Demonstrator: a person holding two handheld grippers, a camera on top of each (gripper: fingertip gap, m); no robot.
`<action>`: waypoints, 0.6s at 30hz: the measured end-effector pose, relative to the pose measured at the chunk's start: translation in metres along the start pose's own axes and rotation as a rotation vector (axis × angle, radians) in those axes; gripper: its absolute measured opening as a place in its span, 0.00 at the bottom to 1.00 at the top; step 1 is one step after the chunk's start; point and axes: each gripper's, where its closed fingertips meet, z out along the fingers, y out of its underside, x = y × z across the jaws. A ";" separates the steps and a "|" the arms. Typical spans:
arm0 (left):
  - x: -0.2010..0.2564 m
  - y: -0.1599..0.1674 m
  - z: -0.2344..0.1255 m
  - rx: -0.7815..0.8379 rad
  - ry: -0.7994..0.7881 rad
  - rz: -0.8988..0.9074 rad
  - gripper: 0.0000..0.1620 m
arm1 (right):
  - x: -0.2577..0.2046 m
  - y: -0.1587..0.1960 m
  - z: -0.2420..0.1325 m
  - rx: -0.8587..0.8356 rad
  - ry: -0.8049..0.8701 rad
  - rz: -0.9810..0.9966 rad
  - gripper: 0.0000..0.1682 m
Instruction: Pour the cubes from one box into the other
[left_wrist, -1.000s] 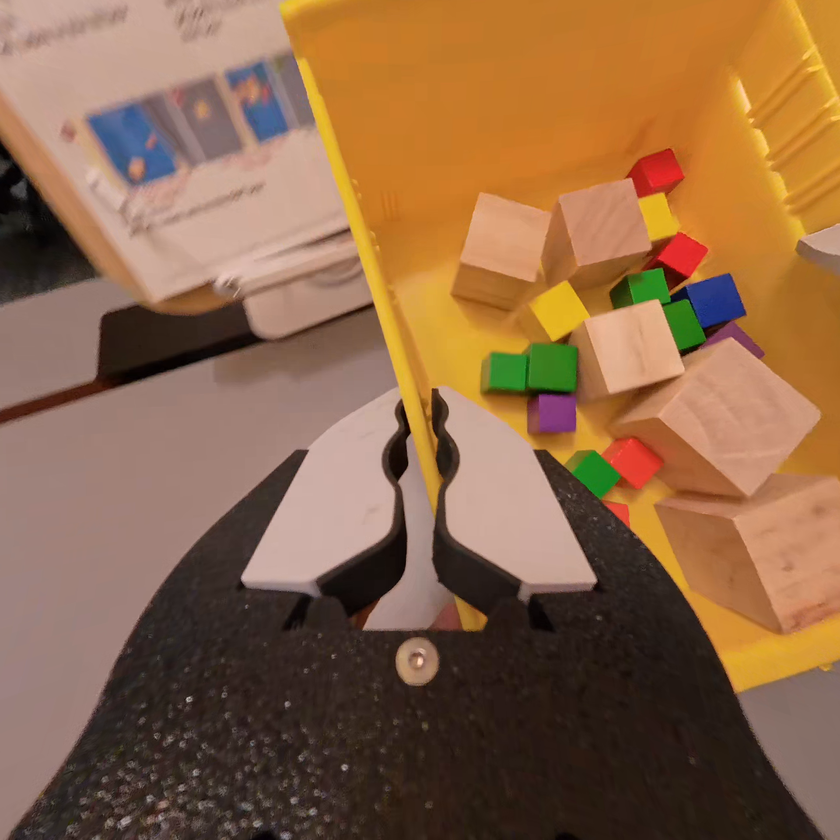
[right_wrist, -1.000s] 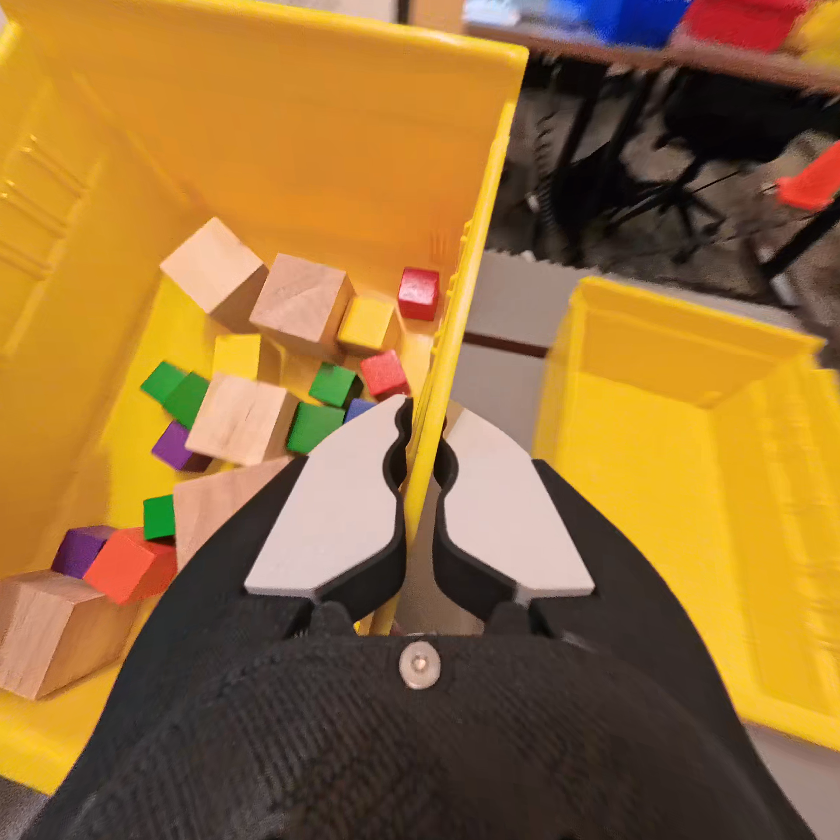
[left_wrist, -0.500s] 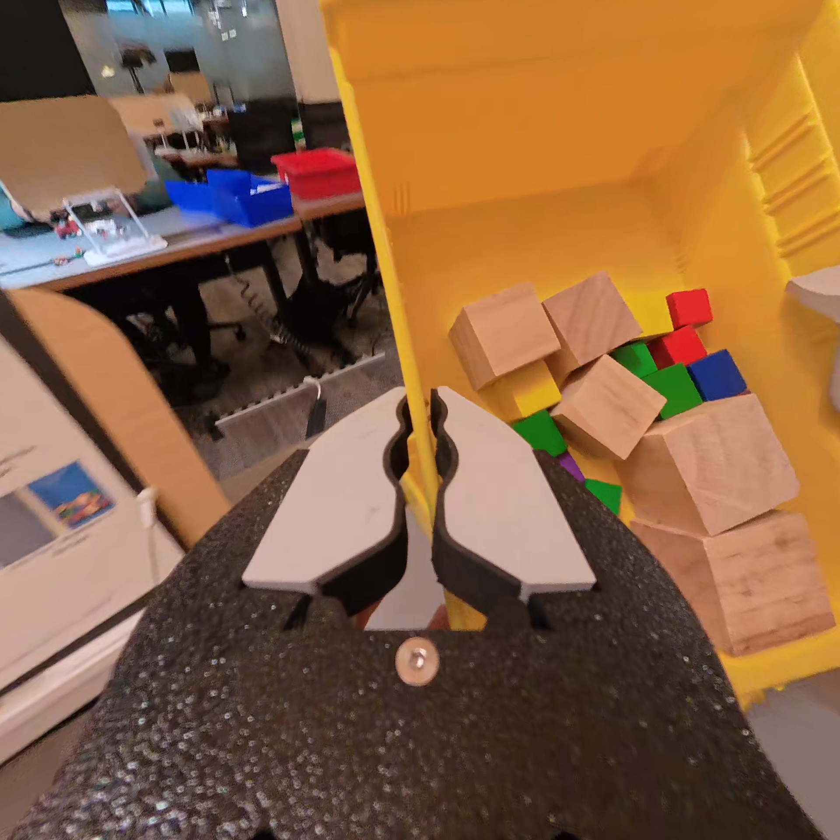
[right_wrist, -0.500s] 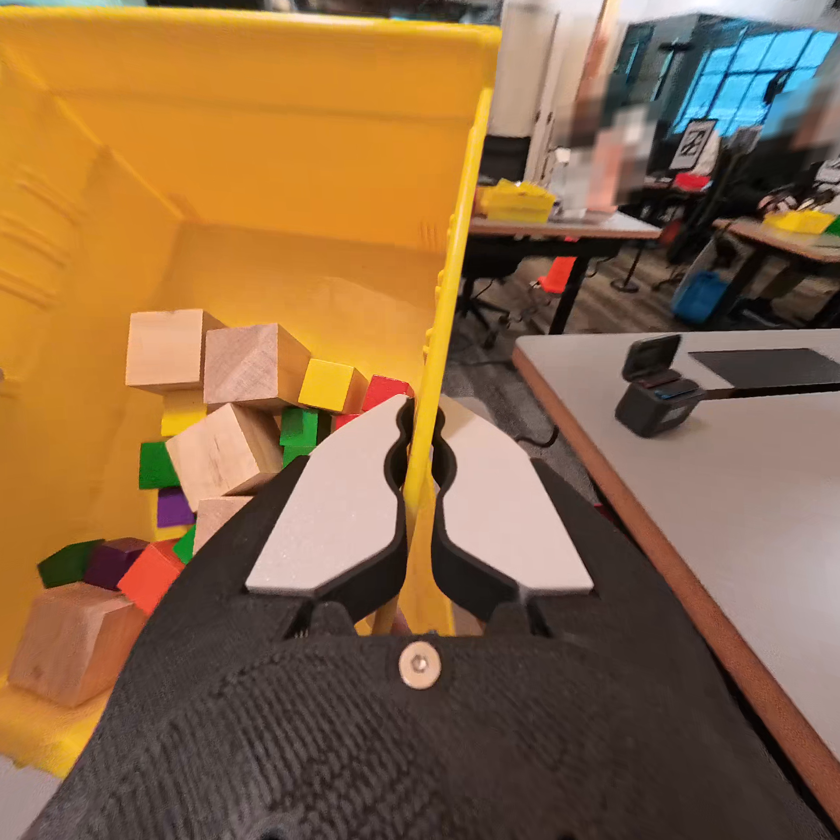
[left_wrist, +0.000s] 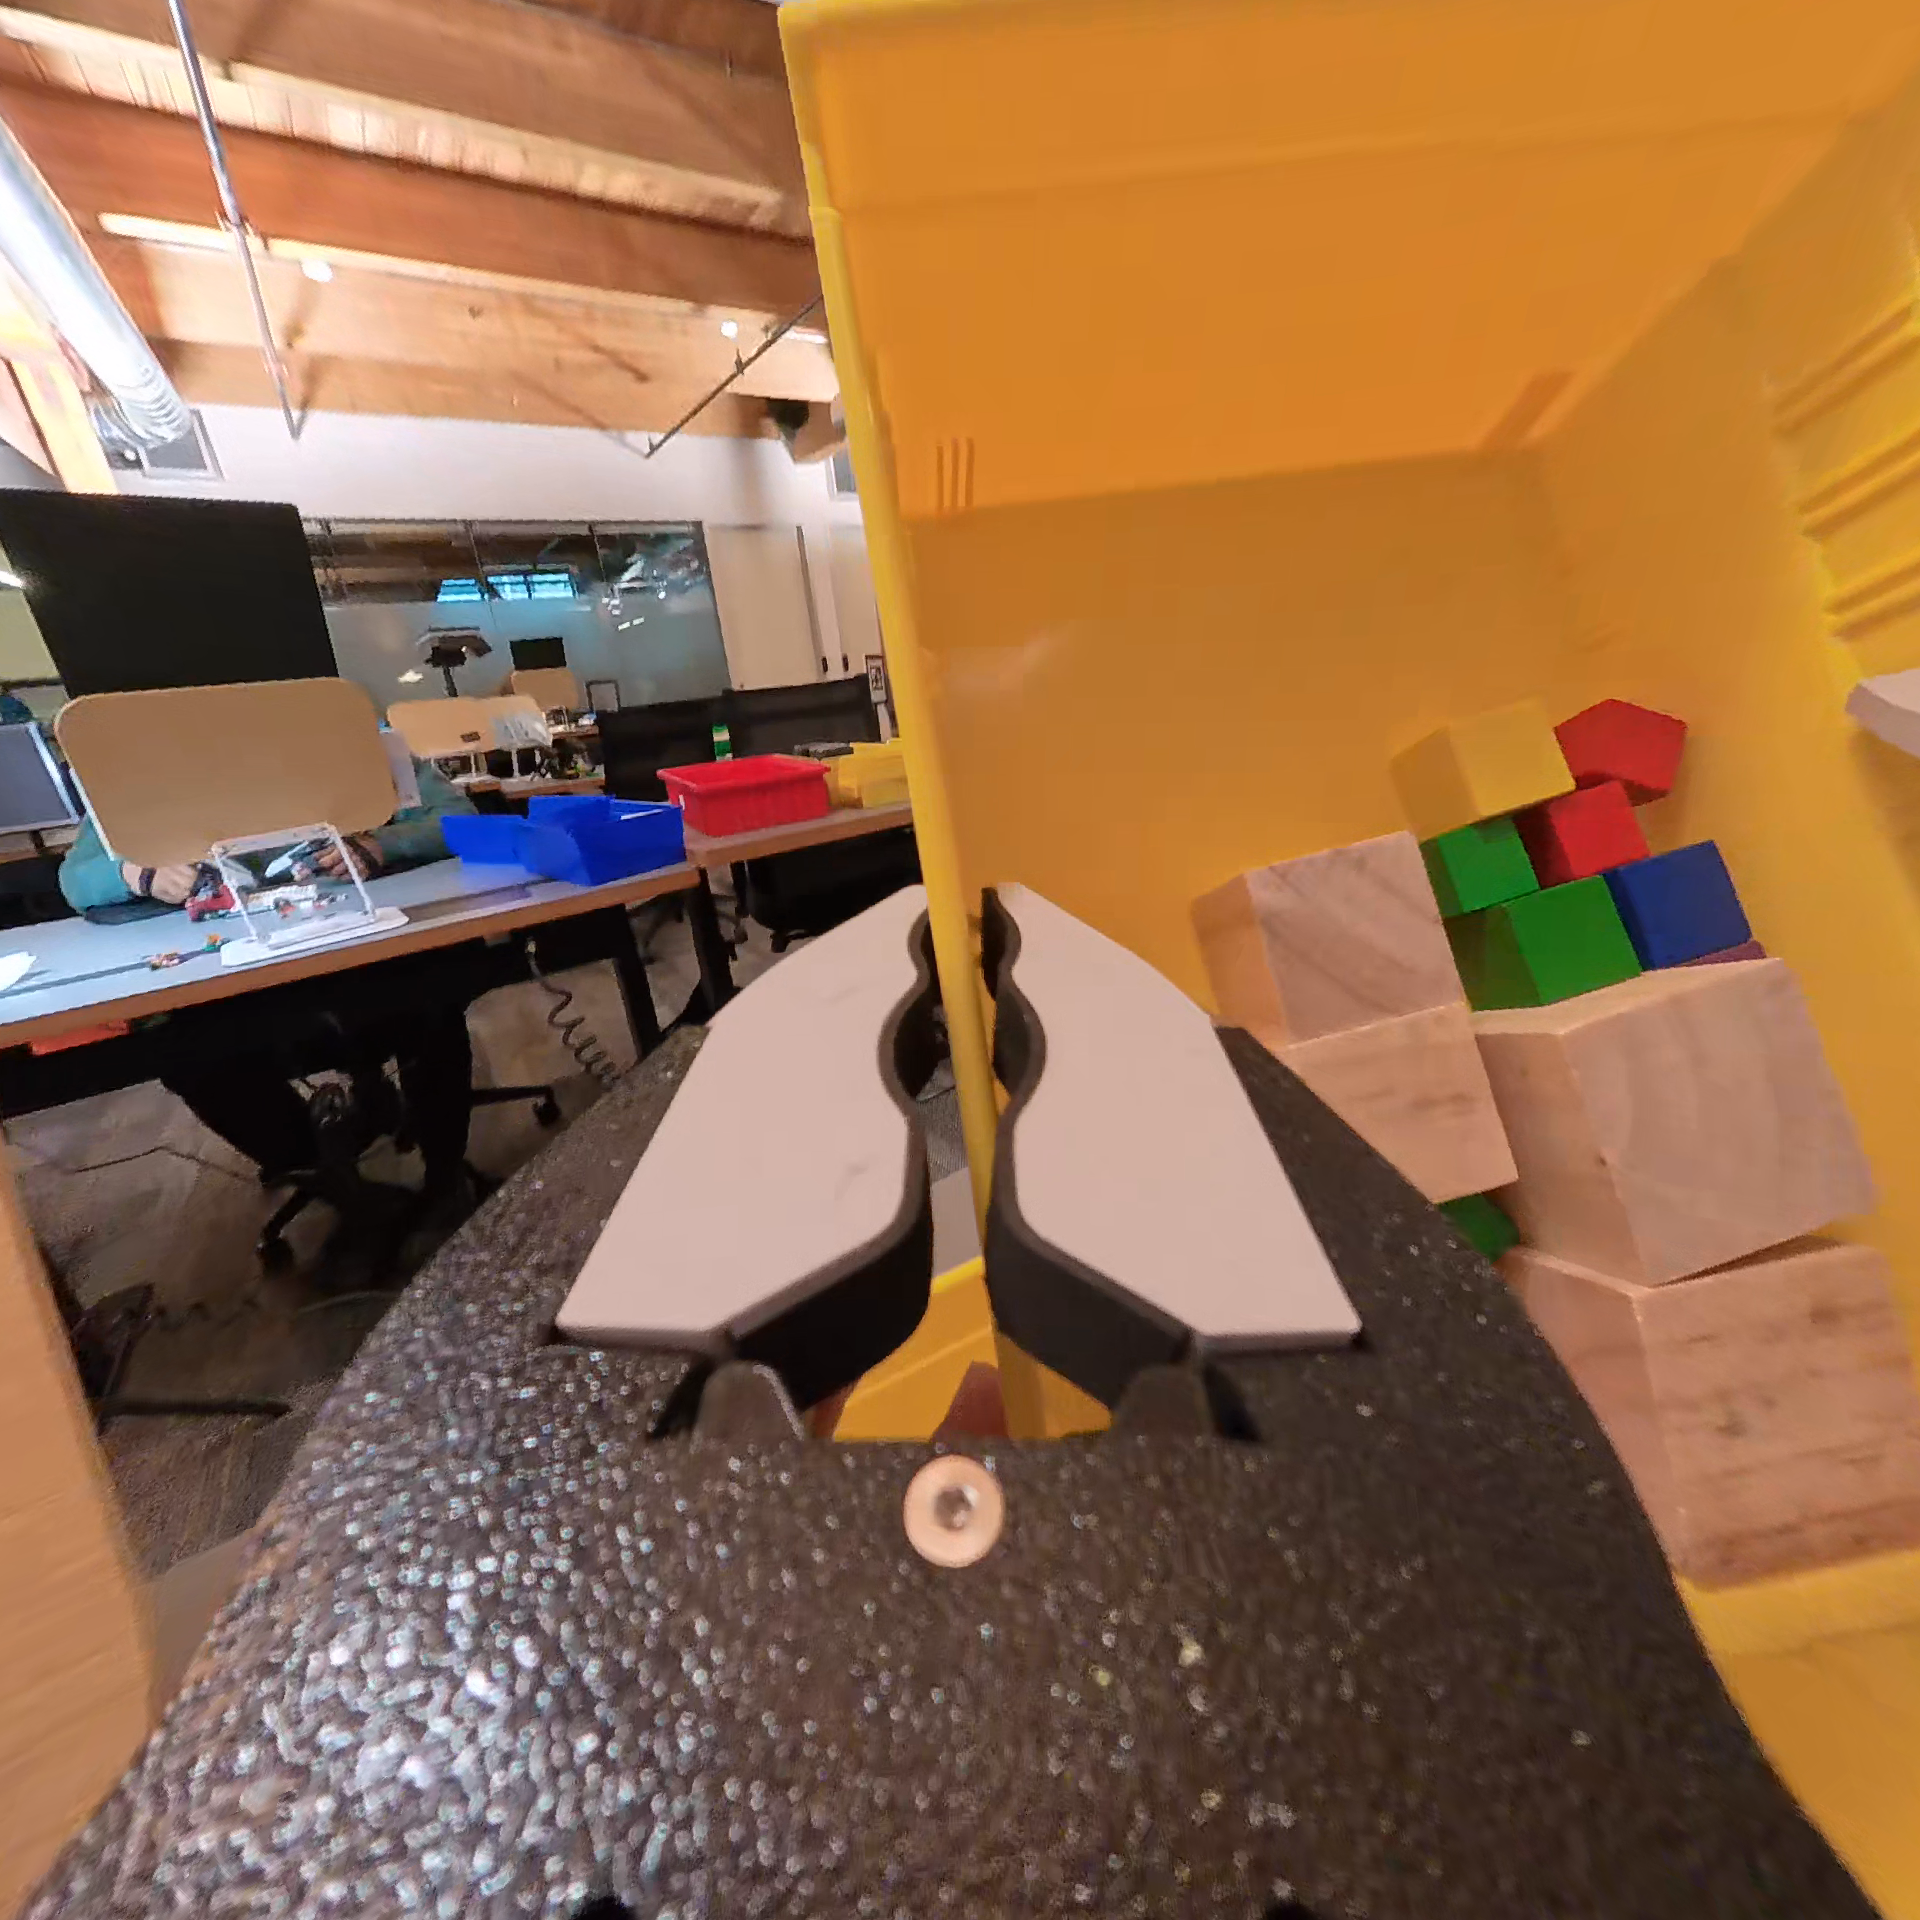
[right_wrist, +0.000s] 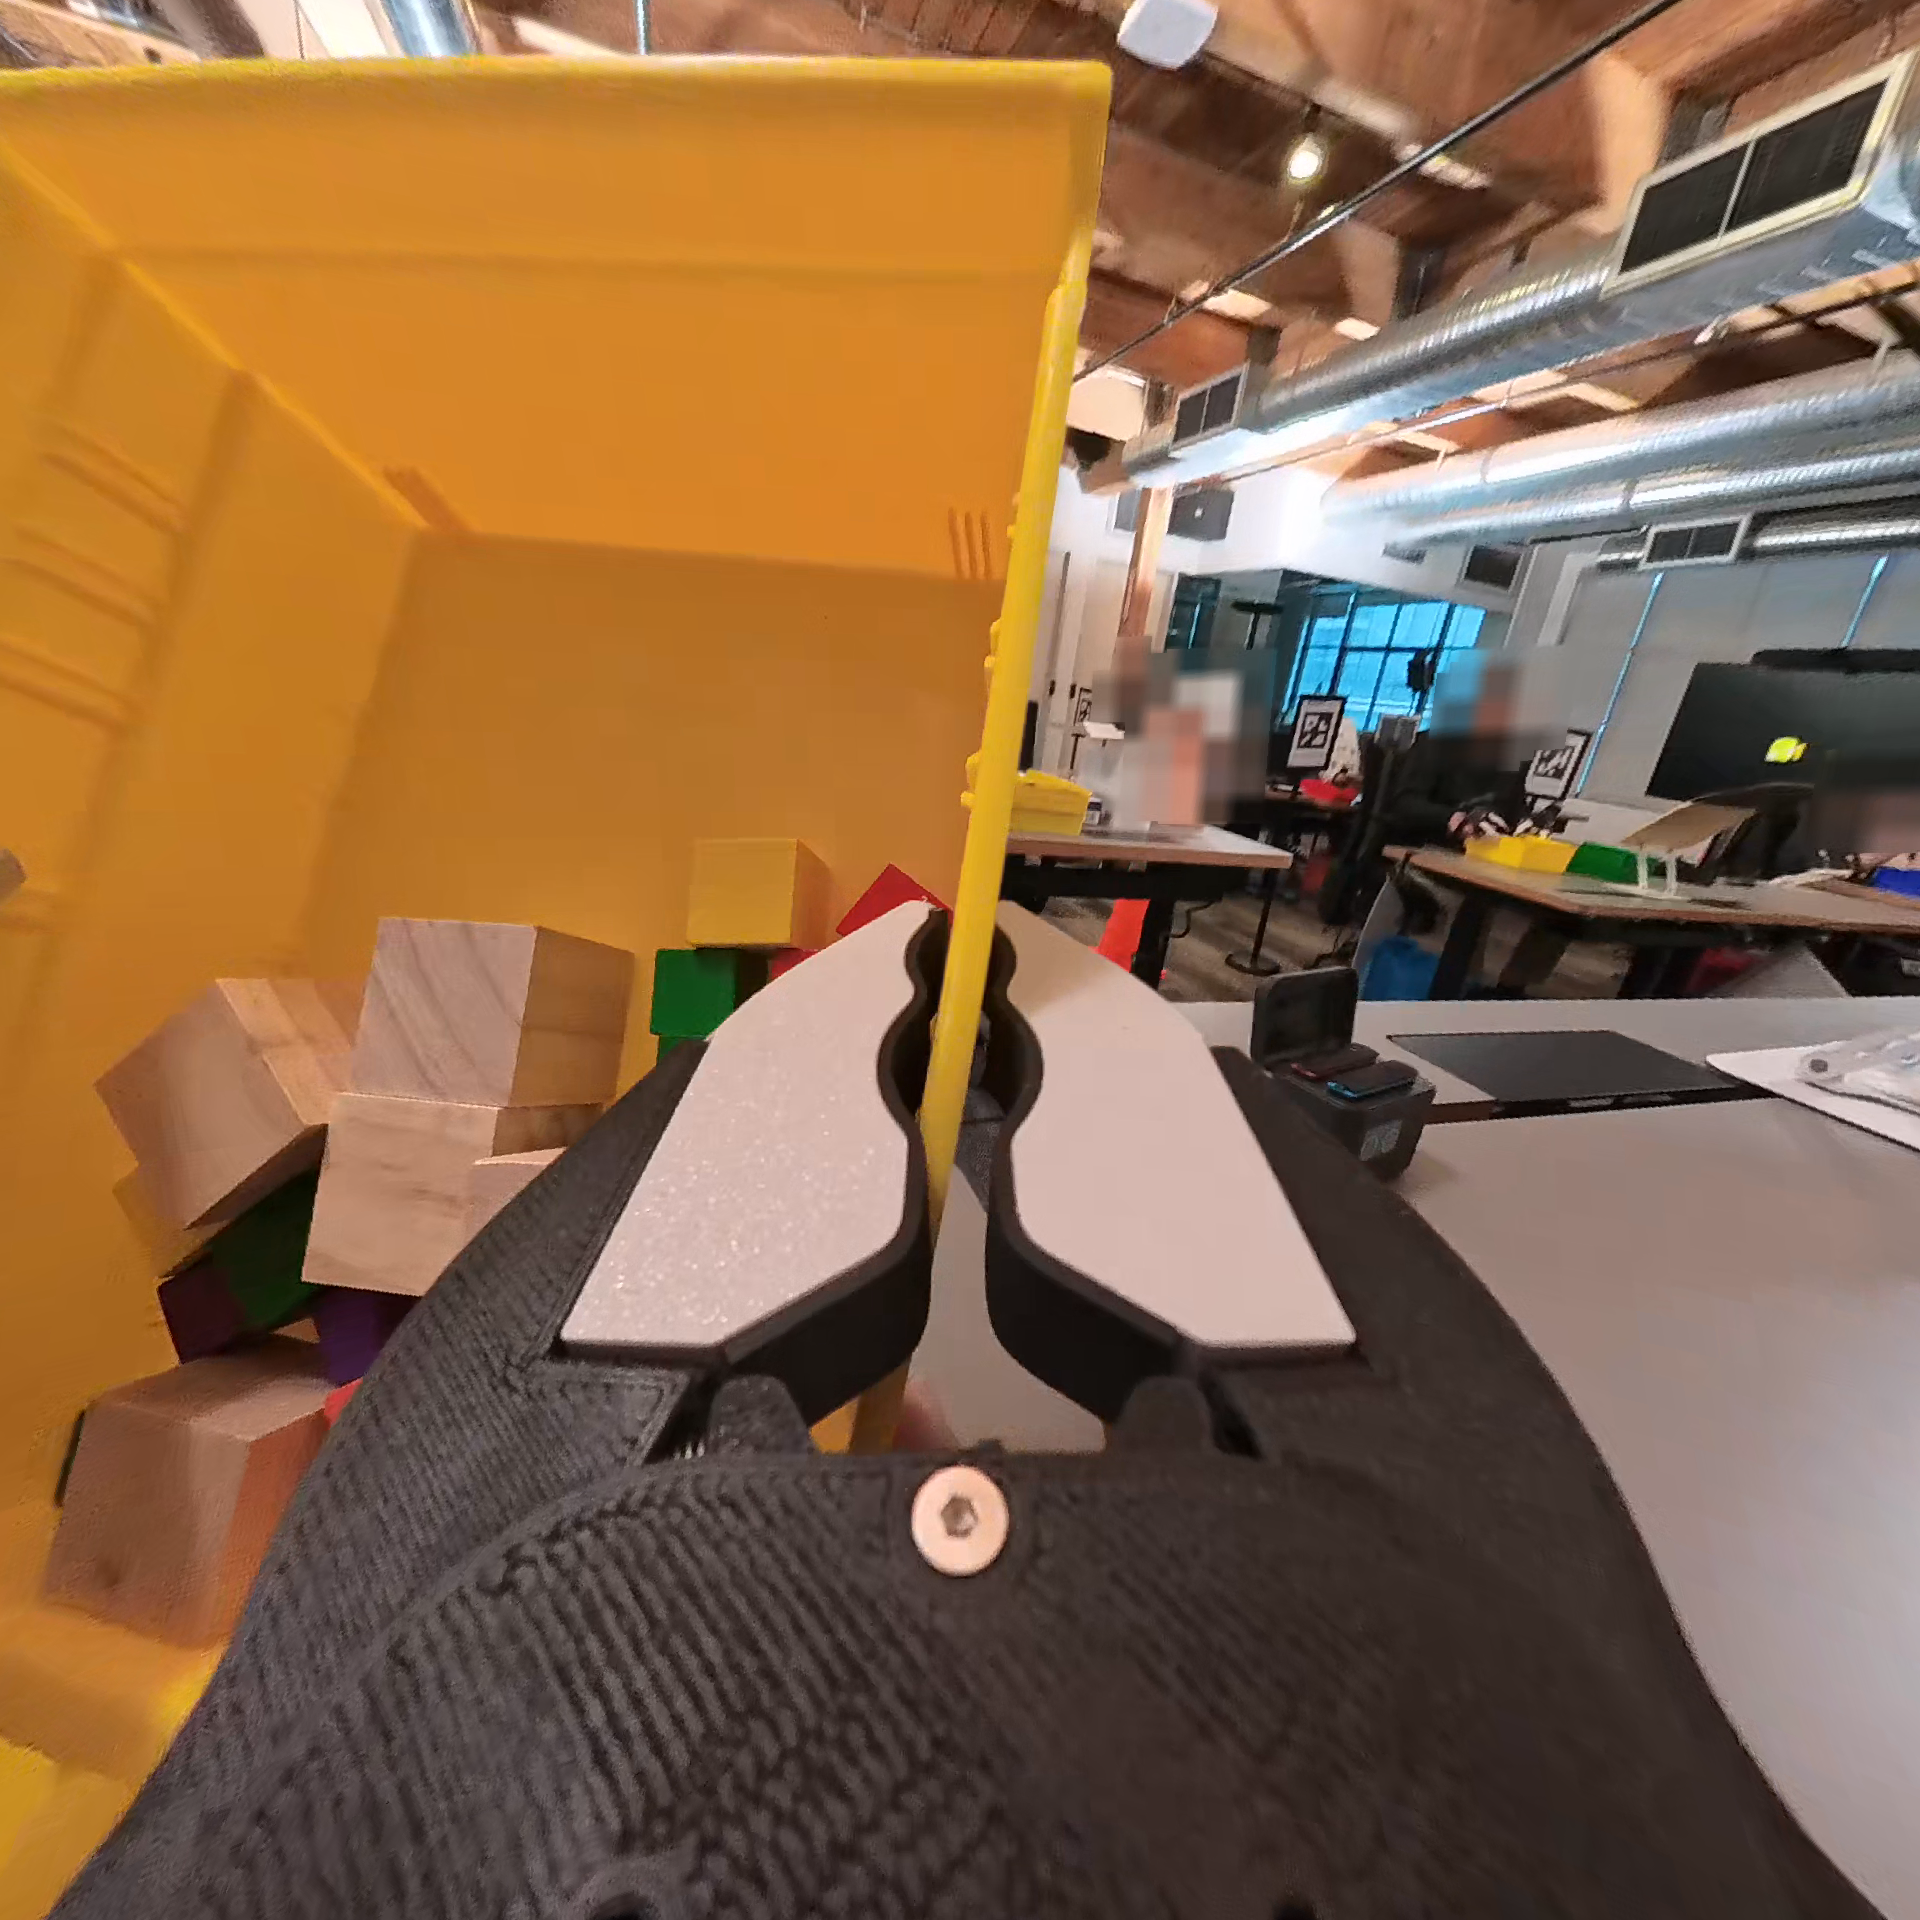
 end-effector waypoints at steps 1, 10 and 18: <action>0.000 0.002 0.002 0.016 0.007 -0.003 0.03 | 0.000 0.001 0.001 0.015 0.007 -0.002 0.04; -0.012 0.010 0.026 0.078 0.035 -0.026 0.03 | -0.006 -0.002 0.020 0.071 0.019 -0.026 0.04; -0.021 0.002 0.035 0.112 0.026 0.006 0.03 | -0.009 -0.004 0.033 0.121 0.025 0.012 0.04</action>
